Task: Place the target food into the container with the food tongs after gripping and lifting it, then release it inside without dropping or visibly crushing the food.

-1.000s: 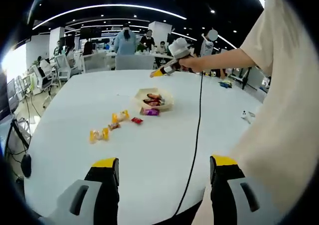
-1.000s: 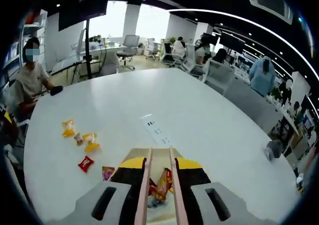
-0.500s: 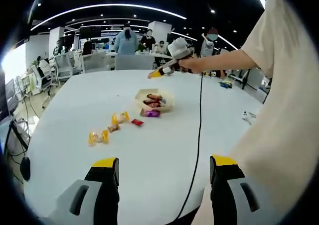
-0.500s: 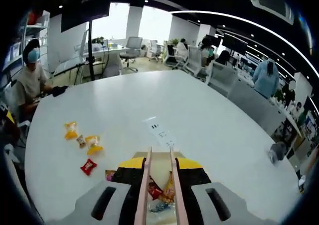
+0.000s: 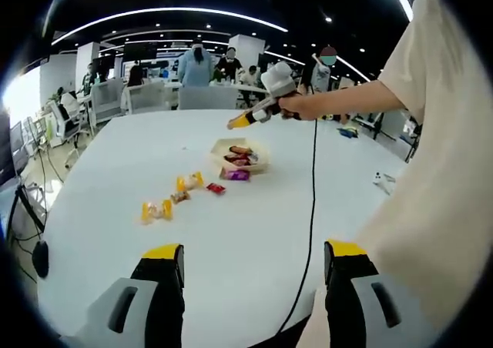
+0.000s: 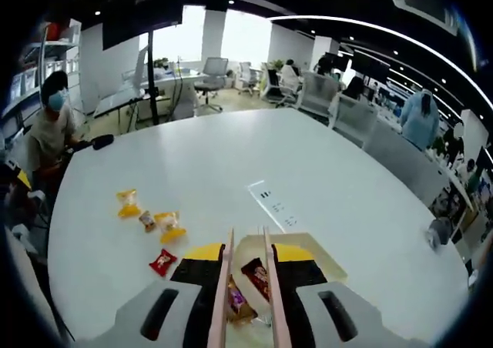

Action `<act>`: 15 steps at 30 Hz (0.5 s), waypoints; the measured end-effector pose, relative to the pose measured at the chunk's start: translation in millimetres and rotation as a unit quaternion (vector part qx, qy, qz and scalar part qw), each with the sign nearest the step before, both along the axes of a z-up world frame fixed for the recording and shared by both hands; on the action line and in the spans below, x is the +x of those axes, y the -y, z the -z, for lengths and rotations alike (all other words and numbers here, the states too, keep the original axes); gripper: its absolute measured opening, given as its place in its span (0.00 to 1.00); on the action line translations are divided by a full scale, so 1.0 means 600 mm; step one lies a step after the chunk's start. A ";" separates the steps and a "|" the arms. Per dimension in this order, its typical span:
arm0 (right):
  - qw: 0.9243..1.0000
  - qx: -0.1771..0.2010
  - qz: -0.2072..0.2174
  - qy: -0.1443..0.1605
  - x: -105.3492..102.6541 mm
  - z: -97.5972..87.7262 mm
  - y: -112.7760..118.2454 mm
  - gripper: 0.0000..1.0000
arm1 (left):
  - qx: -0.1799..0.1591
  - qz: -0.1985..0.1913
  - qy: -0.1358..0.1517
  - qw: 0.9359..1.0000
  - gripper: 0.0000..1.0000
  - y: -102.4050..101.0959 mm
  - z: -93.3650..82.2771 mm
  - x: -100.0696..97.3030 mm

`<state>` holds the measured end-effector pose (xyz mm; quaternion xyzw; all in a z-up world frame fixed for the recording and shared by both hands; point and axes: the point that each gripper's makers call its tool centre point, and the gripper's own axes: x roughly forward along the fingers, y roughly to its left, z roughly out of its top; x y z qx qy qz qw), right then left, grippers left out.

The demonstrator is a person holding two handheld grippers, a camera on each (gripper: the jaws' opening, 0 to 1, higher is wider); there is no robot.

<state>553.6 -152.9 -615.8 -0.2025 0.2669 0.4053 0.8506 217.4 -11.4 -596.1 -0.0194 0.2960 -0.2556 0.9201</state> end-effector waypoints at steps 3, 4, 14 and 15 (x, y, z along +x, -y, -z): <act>1.000 0.000 -0.011 -0.002 -0.019 0.000 -0.023 0.23 | -0.002 0.002 0.003 1.000 0.73 -0.007 -0.001 -0.002; 1.000 0.001 -0.014 -0.005 -0.023 0.001 -0.028 0.23 | -0.003 0.001 0.003 1.000 0.73 -0.008 -0.001 -0.002; 0.998 0.002 -0.055 -0.033 -0.084 0.023 -0.103 0.23 | -0.008 -0.002 0.012 1.000 0.73 -0.026 -0.003 -0.003; 0.997 0.001 -0.062 -0.036 -0.092 0.027 -0.114 0.23 | -0.009 -0.003 0.012 1.000 0.73 -0.028 -0.003 -0.004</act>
